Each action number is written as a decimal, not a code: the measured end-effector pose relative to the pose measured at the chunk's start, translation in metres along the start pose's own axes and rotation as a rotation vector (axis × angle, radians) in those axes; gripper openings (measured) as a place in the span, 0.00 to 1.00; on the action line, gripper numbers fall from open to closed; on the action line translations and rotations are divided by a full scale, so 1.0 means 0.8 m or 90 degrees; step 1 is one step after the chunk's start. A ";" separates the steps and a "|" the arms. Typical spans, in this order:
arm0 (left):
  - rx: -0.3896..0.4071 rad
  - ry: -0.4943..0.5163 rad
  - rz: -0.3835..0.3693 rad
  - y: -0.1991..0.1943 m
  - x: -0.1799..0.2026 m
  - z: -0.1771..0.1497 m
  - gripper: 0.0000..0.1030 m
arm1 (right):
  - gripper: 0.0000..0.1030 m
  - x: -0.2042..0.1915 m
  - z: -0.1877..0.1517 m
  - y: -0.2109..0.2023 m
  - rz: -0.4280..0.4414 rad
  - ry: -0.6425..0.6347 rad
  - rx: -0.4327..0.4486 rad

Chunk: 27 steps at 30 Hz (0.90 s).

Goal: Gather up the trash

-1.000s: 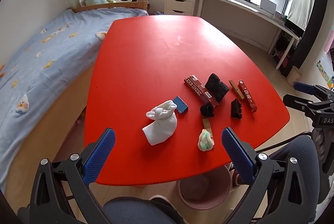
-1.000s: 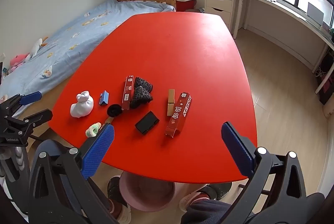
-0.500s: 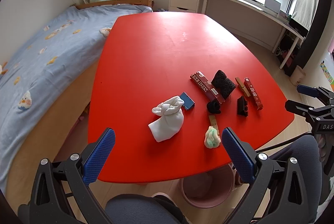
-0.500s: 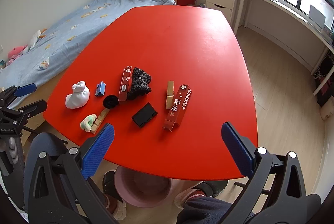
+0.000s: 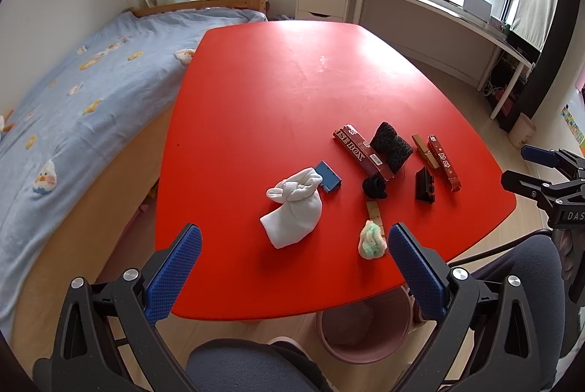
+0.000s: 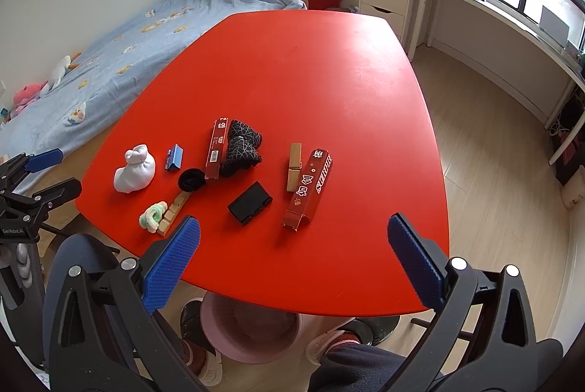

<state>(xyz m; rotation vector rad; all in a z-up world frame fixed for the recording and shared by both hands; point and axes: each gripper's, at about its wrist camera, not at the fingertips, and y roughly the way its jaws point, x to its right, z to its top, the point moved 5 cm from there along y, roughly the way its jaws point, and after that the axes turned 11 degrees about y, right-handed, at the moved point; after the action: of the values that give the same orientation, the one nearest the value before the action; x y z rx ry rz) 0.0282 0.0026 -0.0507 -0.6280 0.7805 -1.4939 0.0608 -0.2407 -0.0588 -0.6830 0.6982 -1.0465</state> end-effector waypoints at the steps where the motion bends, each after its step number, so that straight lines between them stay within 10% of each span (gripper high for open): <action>1: 0.000 0.000 -0.001 0.000 0.000 0.000 0.95 | 0.97 0.000 0.000 0.000 0.001 0.001 0.000; 27: 0.000 -0.006 -0.003 0.001 -0.001 0.000 0.95 | 0.97 0.003 -0.001 0.001 0.004 0.005 -0.008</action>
<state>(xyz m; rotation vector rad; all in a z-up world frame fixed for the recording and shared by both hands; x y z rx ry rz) 0.0282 0.0031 -0.0512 -0.6364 0.7730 -1.4944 0.0612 -0.2429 -0.0605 -0.6871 0.7129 -1.0402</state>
